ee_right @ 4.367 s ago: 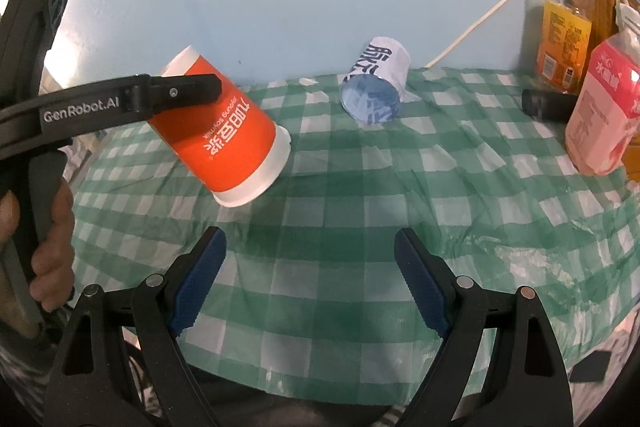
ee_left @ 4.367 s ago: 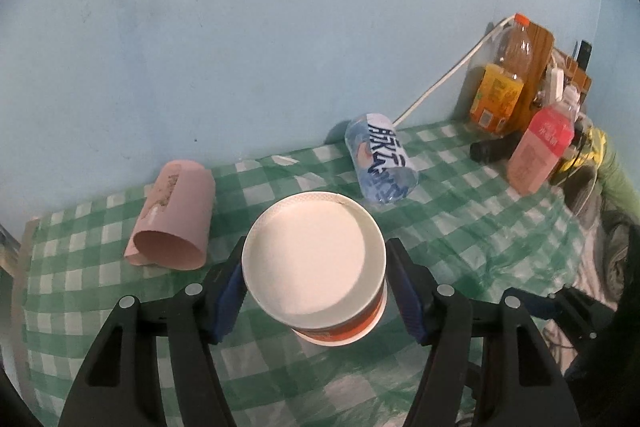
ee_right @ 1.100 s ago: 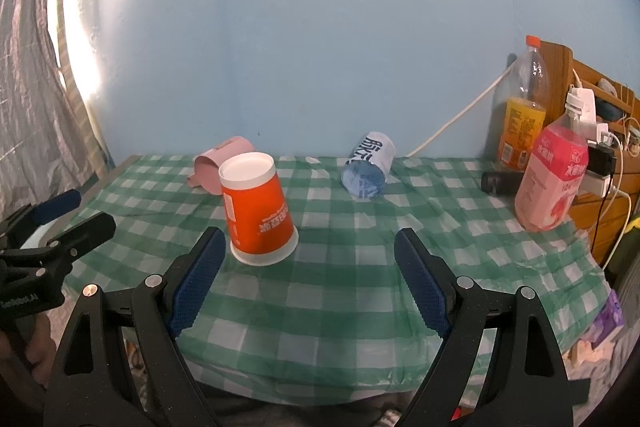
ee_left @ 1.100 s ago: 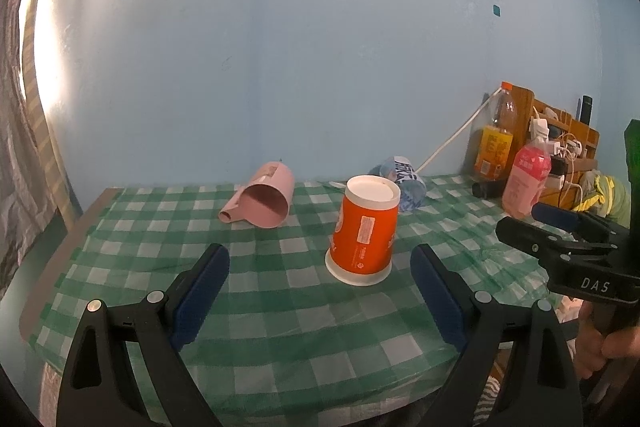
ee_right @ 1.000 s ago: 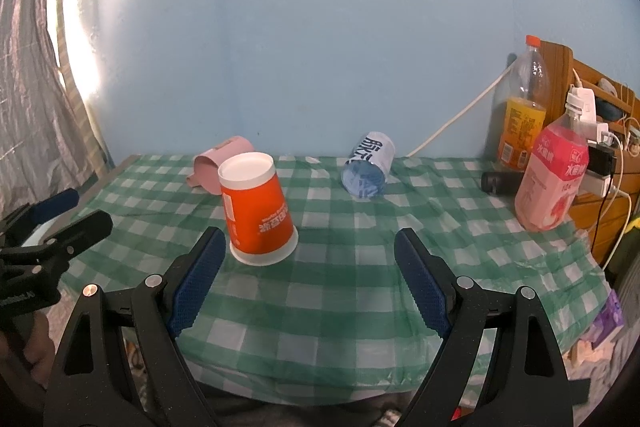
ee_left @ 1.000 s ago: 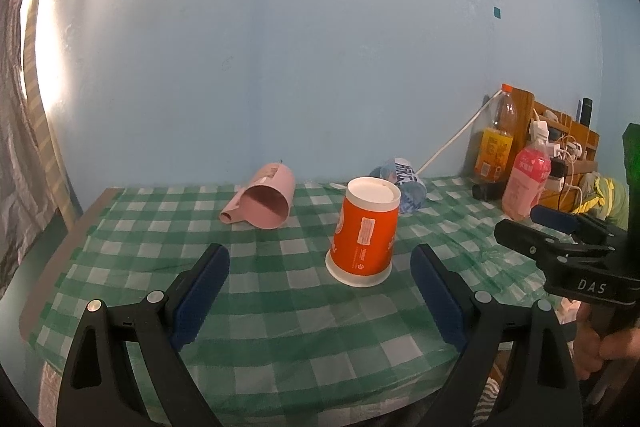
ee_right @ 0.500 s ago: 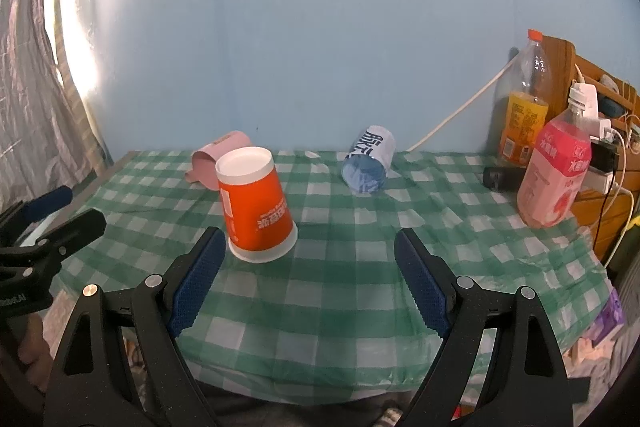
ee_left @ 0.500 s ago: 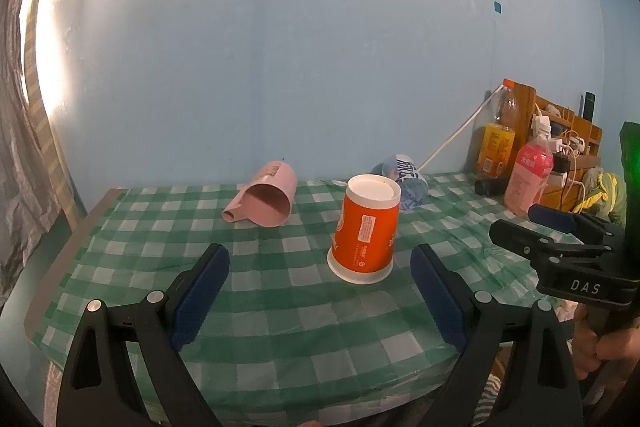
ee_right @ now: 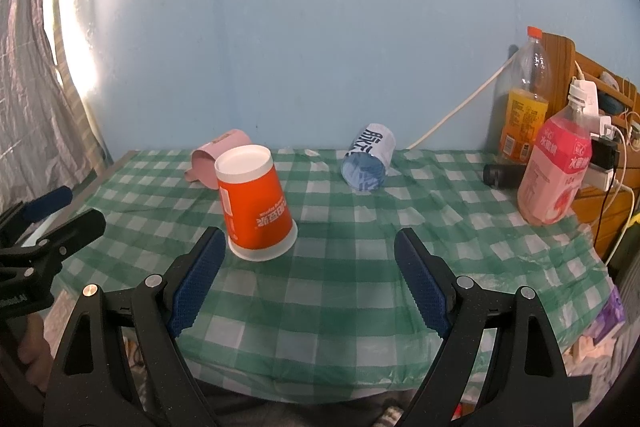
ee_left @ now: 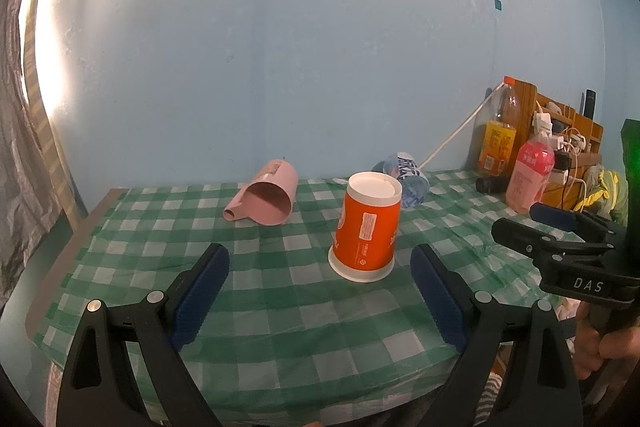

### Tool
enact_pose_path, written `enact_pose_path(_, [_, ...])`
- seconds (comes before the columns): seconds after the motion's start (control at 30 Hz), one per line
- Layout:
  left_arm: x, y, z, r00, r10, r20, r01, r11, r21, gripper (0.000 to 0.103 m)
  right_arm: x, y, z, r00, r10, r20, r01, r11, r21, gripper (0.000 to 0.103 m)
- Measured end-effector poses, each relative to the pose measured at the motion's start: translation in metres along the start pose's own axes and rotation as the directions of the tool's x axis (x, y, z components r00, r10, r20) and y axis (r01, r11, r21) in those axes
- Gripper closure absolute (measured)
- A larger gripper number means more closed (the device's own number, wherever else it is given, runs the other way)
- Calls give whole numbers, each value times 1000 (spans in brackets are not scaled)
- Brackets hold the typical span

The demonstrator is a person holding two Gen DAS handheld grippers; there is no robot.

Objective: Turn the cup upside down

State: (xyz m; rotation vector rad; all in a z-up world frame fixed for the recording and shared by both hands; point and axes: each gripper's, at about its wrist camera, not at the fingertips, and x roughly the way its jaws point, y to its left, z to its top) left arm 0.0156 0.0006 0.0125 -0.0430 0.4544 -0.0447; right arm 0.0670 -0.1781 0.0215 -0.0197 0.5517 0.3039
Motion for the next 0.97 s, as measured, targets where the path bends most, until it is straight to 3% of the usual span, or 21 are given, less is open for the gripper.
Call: enact_pose_path(0.97, [0,2,-5,1000,-18,13,19,1000,-12,10,2,2,-3,1000,-1,-18,1,1000,5,17])
